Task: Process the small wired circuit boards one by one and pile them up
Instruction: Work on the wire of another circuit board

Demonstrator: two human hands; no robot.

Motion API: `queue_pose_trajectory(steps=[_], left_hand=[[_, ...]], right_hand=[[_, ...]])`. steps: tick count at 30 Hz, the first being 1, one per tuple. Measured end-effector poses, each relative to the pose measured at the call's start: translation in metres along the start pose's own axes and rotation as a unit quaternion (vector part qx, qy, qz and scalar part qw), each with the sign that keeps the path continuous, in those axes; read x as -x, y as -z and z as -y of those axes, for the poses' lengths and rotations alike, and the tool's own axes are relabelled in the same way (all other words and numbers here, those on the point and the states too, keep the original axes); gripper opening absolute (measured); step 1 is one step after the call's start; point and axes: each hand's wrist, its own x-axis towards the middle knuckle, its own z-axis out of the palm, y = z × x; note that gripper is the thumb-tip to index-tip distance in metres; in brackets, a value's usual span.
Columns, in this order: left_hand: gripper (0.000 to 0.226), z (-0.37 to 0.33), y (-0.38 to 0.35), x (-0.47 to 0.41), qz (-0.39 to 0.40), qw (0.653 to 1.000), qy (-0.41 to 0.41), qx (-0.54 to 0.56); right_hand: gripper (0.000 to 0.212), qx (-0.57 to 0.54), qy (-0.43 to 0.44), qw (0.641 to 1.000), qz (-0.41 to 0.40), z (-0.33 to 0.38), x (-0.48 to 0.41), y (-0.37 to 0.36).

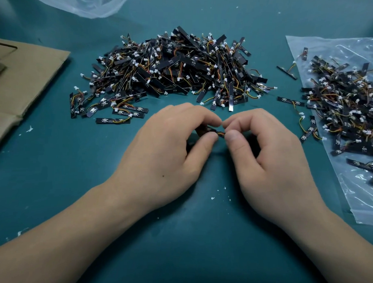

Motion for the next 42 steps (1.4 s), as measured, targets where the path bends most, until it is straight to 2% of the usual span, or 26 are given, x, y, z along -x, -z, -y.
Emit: queue_pose_trajectory(steps=[6,10,19,22,33,42], left_hand=[[0.01,-0.0009,0.0045,-0.0025,0.012,0.992,0.07,0.101],[0.014,-0.003,0.0039,-0.0021,0.02,0.99,0.074,0.12],[0.018,-0.0033,0.0048,-0.0016,0.004,0.997,0.039,0.068],[0.017,-0.0039,0.0053,-0.0018,0.007,0.997,0.036,0.062],[0.014,-0.0024,0.0074,-0.0035,0.023,0.992,0.037,0.116],[0.015,-0.002,0.0067,-0.0031,0.03,0.993,0.037,0.112]], right_hand=[[0.009,-0.089,-0.036,0.995,0.003,0.0007,0.0015,0.0012],[0.003,-0.112,-0.02,0.994,0.0,-0.0006,0.0022,0.0031],[0.006,-0.13,-0.041,0.991,0.012,0.0,0.0037,0.0038],[0.009,-0.103,-0.034,0.994,0.019,-0.0003,0.0035,0.0032],[0.011,-0.136,-0.036,0.99,0.027,-0.0007,0.002,0.0037],[0.009,-0.136,-0.025,0.99,0.022,-0.0023,0.0016,0.0046]])
